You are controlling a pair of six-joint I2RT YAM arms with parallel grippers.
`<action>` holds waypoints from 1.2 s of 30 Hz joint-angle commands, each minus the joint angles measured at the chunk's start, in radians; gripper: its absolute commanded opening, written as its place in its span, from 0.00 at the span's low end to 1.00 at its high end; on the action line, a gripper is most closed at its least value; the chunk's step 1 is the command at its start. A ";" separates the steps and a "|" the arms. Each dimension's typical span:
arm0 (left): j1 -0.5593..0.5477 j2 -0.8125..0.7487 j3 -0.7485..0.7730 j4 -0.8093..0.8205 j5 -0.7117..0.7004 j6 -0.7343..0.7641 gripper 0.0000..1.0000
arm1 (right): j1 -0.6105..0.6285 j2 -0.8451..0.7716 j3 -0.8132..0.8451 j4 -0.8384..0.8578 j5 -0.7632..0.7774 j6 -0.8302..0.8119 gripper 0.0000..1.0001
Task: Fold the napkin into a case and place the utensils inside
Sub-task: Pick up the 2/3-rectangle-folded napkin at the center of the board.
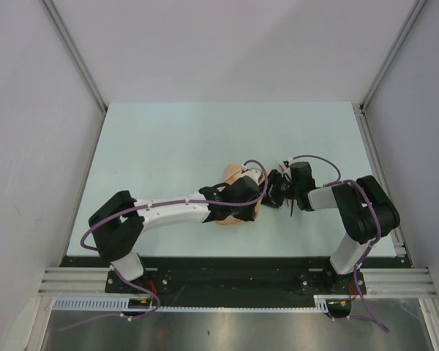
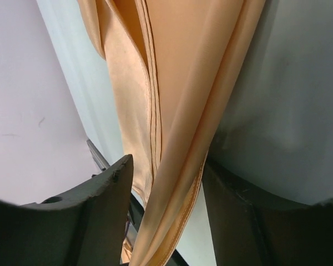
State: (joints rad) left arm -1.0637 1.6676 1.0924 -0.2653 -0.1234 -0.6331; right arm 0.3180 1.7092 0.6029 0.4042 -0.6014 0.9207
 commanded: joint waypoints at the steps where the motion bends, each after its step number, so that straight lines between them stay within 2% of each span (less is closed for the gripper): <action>1: 0.005 -0.054 -0.017 0.029 0.025 -0.028 0.00 | -0.045 0.058 0.001 0.048 0.040 -0.028 0.54; 8: 0.005 -0.054 -0.032 0.061 0.059 -0.039 0.00 | -0.073 0.102 0.058 0.055 0.022 -0.086 0.42; 11: 0.005 -0.054 -0.039 0.077 0.074 -0.037 0.00 | -0.066 0.130 0.104 0.035 -0.004 -0.103 0.31; 12: 0.005 -0.052 -0.039 0.083 0.077 -0.036 0.00 | -0.063 0.130 0.109 0.038 -0.005 -0.103 0.22; 14: 0.005 -0.046 -0.039 0.090 0.099 -0.033 0.00 | -0.057 0.116 0.123 0.012 0.014 -0.112 0.16; 15: 0.005 -0.042 -0.042 0.101 0.106 -0.028 0.00 | -0.054 0.110 0.132 -0.010 0.021 -0.121 0.05; 16: 0.005 -0.037 -0.042 0.109 0.116 -0.025 0.02 | -0.051 0.106 0.142 -0.062 0.029 -0.144 0.00; 18: 0.005 -0.009 -0.037 0.110 0.168 -0.017 0.14 | -0.043 0.083 0.169 -0.102 0.049 -0.167 0.00; 19: 0.005 -0.002 -0.032 0.113 0.177 -0.014 0.27 | -0.040 0.075 0.178 -0.149 0.063 -0.199 0.00; 22: 0.014 -0.017 -0.029 0.118 0.191 -0.005 0.47 | -0.022 0.076 0.241 -0.259 0.097 -0.279 0.00; 26: 0.060 -0.098 -0.040 0.123 0.162 -0.008 0.52 | -0.010 0.075 0.276 -0.314 0.127 -0.327 0.00; 29: 0.140 -0.135 -0.043 0.109 0.136 -0.031 0.46 | 0.001 0.063 0.302 -0.357 0.143 -0.347 0.00; 30: 0.198 -0.132 -0.040 0.103 0.130 -0.049 0.41 | 0.006 0.058 0.314 -0.372 0.147 -0.347 0.00; 31: 0.229 -0.108 -0.035 0.100 0.128 -0.063 0.32 | 0.010 0.053 0.320 -0.381 0.156 -0.350 0.00; 33: 0.313 -0.071 -0.031 0.118 0.130 -0.094 0.23 | 0.018 0.050 0.331 -0.401 0.169 -0.358 0.00; 34: 0.338 -0.031 -0.017 0.120 0.127 -0.105 0.15 | 0.024 0.049 0.342 -0.401 0.175 -0.356 0.00; 36: 0.393 0.012 0.000 0.146 0.126 -0.117 0.10 | 0.030 0.049 0.350 -0.436 0.178 -0.359 0.00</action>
State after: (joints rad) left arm -0.7738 1.5986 1.0531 -0.1555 0.0246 -0.6971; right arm 0.3305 1.8019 0.9012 0.0353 -0.4603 0.5999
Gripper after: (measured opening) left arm 0.148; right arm 0.020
